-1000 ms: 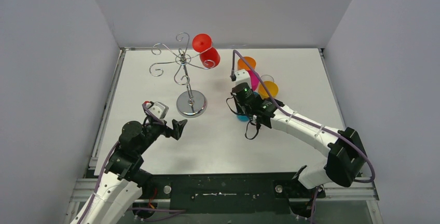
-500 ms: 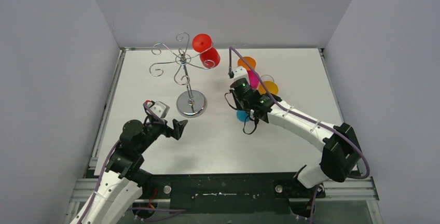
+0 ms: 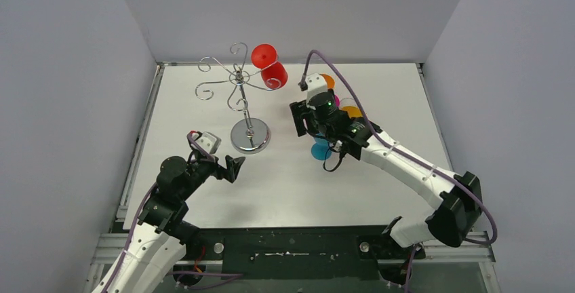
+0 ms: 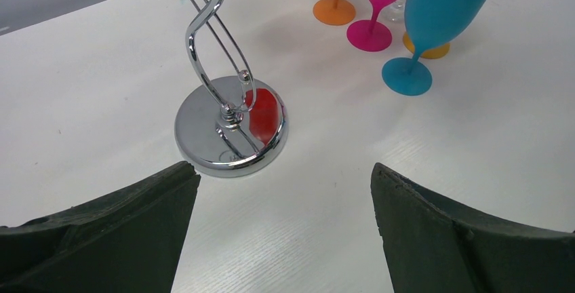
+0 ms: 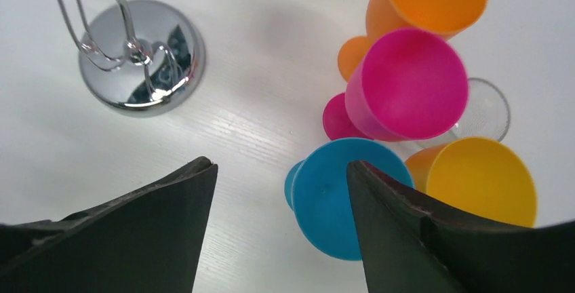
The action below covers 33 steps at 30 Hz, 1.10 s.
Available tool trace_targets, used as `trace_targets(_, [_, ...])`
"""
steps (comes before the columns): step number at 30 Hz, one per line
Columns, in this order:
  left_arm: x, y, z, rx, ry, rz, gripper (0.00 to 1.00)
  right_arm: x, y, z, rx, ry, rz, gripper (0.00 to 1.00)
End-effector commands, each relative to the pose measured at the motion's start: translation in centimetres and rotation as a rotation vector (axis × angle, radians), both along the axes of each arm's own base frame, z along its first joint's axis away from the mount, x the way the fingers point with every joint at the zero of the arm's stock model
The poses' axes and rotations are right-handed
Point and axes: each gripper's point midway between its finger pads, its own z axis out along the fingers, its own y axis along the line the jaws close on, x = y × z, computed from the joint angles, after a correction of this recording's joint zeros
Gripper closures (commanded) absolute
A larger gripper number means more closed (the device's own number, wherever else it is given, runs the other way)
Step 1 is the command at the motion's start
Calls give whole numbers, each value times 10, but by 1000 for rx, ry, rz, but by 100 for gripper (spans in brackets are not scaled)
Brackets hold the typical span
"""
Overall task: Take the wine glass off the wine glass rack
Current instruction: Place the wine glass at the center of the board, then pick up the wine glass from the wine rack.
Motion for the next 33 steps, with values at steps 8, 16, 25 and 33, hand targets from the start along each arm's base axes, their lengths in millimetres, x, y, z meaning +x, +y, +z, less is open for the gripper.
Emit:
trace_targets(8, [4,2,30,-65,-62,23,3,51,-1,157,538,-292,-48,23])
trace_targets(16, [8,12,26,-43,-56,80,3,89,37,195,772,-246,137,20])
trace_targets(25, [9,11,25,-52,-45,71,3,120,89,206,872,-179,303,23])
trace_targets(33, [12,10,18,-45,-10,63,3,140,119,195,852,-130,400,39])
